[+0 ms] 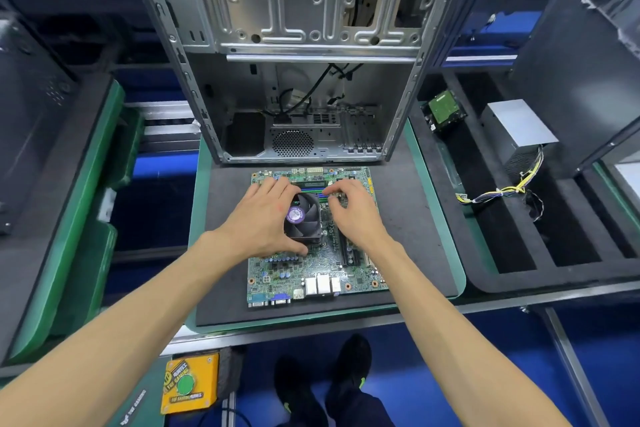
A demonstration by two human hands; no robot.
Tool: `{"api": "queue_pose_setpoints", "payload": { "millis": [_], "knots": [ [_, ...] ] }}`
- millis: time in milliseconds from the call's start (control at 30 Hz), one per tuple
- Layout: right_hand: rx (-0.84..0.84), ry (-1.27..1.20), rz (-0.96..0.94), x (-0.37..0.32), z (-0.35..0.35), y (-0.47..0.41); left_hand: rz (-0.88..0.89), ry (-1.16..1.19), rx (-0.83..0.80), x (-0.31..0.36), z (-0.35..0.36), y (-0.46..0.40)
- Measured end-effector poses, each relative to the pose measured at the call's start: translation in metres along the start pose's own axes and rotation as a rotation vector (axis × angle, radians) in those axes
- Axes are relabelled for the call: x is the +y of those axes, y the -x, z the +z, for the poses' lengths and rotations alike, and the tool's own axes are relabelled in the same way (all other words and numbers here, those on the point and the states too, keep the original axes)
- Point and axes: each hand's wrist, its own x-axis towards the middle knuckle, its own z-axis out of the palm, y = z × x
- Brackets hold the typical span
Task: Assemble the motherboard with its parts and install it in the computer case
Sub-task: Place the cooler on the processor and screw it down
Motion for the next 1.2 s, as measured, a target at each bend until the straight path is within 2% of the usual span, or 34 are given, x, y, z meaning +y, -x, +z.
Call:
{"api": "queue_pose_setpoints", "payload": {
  "millis": [167, 267, 533, 767, 967, 1200],
  "knots": [
    [-0.003, 0.014, -0.007, -0.011, -0.004, 0.008, -0.010, 0.011, -0.036, -0.002, -0.001, 0.006],
    [0.053, -0.001, -0.033, -0.018, -0.013, 0.011, -0.104, 0.286, -0.062, 0.001, -0.014, 0.012],
    [0.043, -0.011, -0.311, -0.075, -0.027, 0.017, -0.383, 0.710, 0.275, -0.005, -0.053, 0.050],
    [-0.099, -0.088, -0.567, -0.118, 0.000, 0.048, -0.605, 0.786, 0.508, -0.011, -0.067, 0.129],
    [-0.287, -0.173, -0.710, -0.146, 0.051, 0.084, -0.795, 0.838, 0.698, -0.002, -0.071, 0.224],
    [-0.540, -0.219, -0.838, -0.181, 0.126, 0.150, -1.061, 0.892, 0.837, 0.013, -0.065, 0.347]
  ]
}}
